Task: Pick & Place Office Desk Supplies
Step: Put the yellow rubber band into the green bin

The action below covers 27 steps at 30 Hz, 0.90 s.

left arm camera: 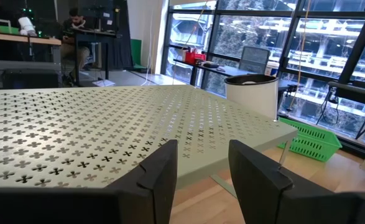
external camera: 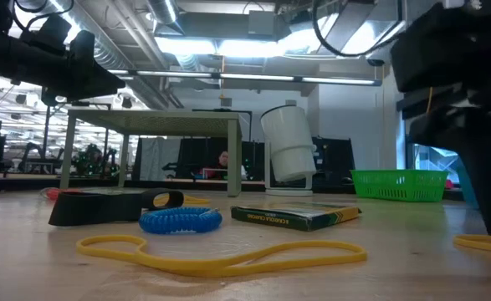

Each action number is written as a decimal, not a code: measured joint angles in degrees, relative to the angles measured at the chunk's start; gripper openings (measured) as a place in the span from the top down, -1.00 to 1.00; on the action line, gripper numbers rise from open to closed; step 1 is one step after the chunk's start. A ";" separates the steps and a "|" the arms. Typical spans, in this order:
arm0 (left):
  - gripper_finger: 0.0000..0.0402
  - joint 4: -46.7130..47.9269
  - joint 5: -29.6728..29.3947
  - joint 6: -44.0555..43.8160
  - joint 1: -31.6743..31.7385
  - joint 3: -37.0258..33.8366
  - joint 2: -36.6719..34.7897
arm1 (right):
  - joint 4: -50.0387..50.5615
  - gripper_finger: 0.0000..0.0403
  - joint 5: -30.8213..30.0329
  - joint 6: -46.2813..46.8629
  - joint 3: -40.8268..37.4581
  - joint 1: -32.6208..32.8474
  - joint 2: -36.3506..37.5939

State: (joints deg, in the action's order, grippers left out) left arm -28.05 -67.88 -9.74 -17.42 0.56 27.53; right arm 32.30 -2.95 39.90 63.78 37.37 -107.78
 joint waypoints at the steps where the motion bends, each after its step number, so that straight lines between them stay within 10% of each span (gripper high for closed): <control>1: 0.31 0.00 0.00 0.00 0.01 0.00 -0.01 | 0.14 0.02 -0.27 -0.07 0.10 0.18 -0.43; 14: 0.31 0.00 0.00 0.00 0.02 0.00 -0.02 | 0.52 0.15 -6.38 -0.94 0.20 1.63 -2.09; 27: 0.31 0.00 0.00 0.00 0.00 0.00 0.00 | 0.37 0.91 -5.70 -0.32 0.16 1.48 -2.10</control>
State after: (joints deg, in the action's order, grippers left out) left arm -28.05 -67.88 -9.74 -17.43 0.56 27.53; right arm 32.67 -8.65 39.58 63.94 38.85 -109.88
